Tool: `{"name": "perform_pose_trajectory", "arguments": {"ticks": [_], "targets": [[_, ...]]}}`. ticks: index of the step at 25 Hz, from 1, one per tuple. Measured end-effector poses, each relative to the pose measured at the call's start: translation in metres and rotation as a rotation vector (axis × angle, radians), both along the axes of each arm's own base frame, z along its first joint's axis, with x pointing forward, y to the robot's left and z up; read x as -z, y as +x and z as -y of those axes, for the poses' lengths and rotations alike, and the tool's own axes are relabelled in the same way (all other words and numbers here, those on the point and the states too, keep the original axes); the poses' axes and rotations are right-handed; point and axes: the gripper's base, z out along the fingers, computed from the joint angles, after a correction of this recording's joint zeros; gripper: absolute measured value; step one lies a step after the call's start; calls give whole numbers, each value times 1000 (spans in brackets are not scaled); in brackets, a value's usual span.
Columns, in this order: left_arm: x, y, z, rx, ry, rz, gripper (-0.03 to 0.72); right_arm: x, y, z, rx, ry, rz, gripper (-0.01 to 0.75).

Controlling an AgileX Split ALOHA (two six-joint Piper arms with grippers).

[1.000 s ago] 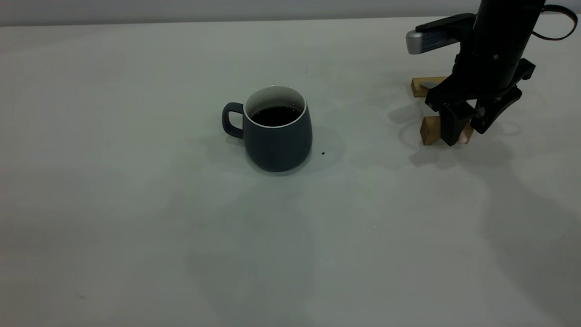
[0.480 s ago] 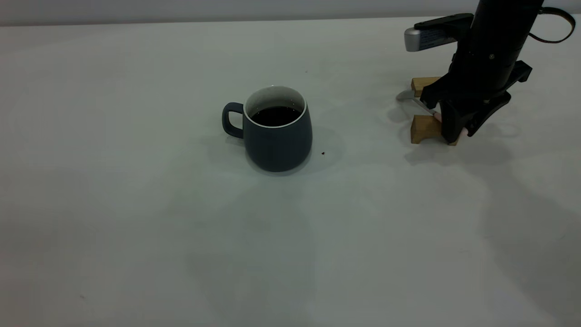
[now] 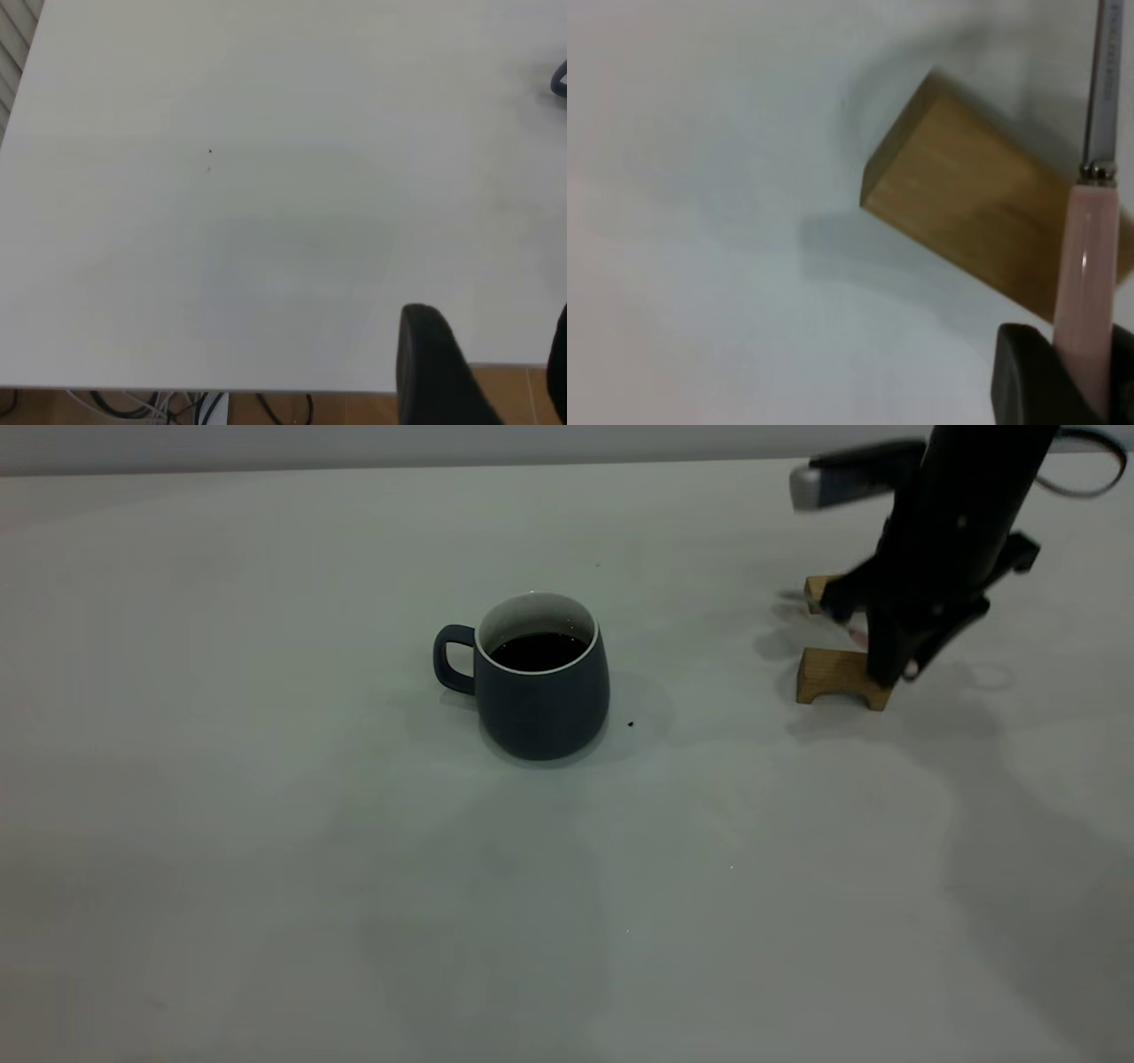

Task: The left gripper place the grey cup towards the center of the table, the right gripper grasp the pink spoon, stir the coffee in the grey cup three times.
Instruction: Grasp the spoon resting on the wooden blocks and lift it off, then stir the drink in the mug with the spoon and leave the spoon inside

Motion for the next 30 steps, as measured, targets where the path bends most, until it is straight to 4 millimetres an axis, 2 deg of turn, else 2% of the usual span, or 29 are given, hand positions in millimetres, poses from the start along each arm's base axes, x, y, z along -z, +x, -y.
{"name": "perform_pose_trajectory", "arguments": {"ticks": [6, 11, 17, 22, 26, 30], "targets": [[0, 0, 0, 0, 0, 0, 388, -59, -5, -6, 51, 87, -9, 141], [0, 0, 0, 0, 0, 0, 388, -93, -22, -28, 186, 343, -184, 141], [0, 0, 0, 0, 0, 0, 388, -116, -28, -73, 400, 752, -376, 141], [0, 0, 0, 0, 0, 0, 388, -132, -19, -105, 749, 992, -470, 141], [0, 0, 0, 0, 0, 0, 388, -138, -23, -128, 1057, 1059, -731, 141], [0, 0, 0, 0, 0, 0, 388, -139, -33, -146, 1280, 994, -949, 141]]}}
